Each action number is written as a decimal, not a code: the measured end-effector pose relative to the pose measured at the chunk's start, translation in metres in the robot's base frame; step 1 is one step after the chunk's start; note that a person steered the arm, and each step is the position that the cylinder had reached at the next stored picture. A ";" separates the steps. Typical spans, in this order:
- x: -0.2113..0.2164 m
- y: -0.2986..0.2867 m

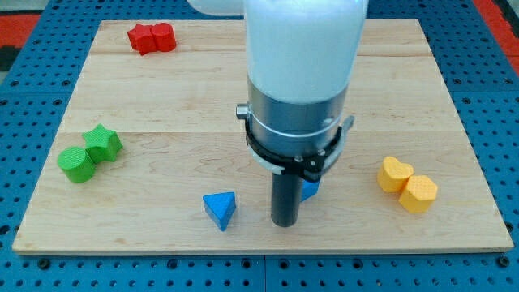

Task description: Push the blue cube towards right side of the red circle

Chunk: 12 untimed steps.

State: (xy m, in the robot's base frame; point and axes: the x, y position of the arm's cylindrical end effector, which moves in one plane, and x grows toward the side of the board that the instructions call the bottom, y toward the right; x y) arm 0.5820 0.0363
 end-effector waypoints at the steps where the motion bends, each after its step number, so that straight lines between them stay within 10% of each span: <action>1: -0.015 0.042; 7: -0.220 -0.074; 10: -0.165 0.031; 12: -0.130 -0.030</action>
State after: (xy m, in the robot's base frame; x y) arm 0.4516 0.0059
